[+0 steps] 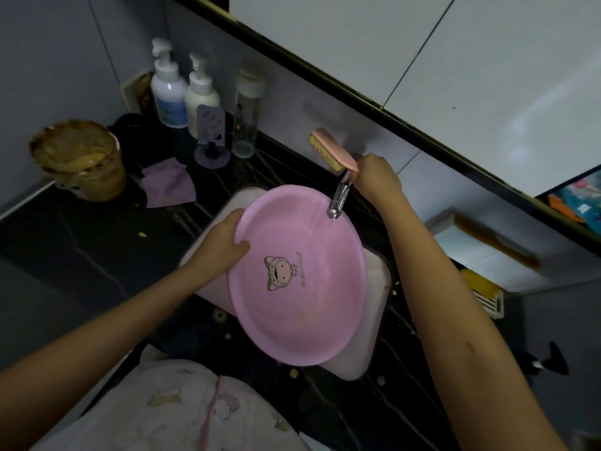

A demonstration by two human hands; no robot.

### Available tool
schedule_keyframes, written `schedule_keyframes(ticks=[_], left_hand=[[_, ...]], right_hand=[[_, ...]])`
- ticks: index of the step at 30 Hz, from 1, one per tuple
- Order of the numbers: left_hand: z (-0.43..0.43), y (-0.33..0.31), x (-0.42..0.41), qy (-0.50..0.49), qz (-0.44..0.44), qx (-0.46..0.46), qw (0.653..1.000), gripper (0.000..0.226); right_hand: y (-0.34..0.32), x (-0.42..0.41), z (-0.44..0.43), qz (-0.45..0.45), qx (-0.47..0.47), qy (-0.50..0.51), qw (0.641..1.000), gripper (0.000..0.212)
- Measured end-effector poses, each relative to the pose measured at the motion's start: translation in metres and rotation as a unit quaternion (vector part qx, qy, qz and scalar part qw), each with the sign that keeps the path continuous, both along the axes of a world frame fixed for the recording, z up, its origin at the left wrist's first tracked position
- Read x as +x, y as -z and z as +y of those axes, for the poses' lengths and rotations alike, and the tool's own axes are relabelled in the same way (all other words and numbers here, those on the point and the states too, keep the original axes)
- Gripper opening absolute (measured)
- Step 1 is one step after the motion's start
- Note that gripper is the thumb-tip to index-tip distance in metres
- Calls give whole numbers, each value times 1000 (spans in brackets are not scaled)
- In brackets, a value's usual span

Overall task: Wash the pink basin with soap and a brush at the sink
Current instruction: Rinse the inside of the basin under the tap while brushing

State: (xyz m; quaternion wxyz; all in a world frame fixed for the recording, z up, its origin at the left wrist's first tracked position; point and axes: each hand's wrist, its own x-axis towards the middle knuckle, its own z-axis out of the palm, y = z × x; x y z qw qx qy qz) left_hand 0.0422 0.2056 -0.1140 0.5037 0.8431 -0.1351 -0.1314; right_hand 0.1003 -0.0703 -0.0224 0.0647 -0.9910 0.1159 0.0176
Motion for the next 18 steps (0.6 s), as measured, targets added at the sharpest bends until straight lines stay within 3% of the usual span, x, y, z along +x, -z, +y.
schedule_keyframes(ticks=[18], left_hand=[[0,1,-1,0,-1,-7,1000,55]], right_hand=[[3,5,1,8,9,45,999,29]])
